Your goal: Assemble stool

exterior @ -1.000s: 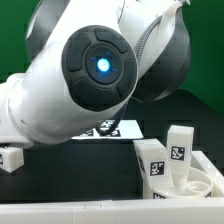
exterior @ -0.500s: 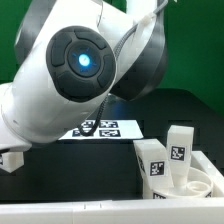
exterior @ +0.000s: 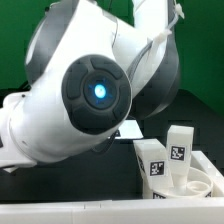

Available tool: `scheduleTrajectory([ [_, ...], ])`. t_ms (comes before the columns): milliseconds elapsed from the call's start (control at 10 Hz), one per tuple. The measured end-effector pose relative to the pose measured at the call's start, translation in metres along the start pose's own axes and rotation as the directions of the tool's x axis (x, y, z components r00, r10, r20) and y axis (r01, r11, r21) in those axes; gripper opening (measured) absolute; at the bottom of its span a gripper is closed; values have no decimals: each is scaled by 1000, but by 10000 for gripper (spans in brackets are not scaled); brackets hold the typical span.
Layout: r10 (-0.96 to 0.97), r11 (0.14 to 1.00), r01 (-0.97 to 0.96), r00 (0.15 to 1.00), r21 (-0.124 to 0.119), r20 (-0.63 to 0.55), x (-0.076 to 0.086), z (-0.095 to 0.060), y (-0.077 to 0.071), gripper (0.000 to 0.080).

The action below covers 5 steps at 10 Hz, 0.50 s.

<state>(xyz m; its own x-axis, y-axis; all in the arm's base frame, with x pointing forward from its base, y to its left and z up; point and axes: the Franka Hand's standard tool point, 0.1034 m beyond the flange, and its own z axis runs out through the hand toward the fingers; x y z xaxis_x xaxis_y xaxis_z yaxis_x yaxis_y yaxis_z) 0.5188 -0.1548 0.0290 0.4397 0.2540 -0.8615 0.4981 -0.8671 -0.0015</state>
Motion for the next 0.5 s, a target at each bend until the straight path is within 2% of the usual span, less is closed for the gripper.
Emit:
scheduleTrajectory([
  [500,10,1000,-10,1000,8,8,8,20,-1,649],
])
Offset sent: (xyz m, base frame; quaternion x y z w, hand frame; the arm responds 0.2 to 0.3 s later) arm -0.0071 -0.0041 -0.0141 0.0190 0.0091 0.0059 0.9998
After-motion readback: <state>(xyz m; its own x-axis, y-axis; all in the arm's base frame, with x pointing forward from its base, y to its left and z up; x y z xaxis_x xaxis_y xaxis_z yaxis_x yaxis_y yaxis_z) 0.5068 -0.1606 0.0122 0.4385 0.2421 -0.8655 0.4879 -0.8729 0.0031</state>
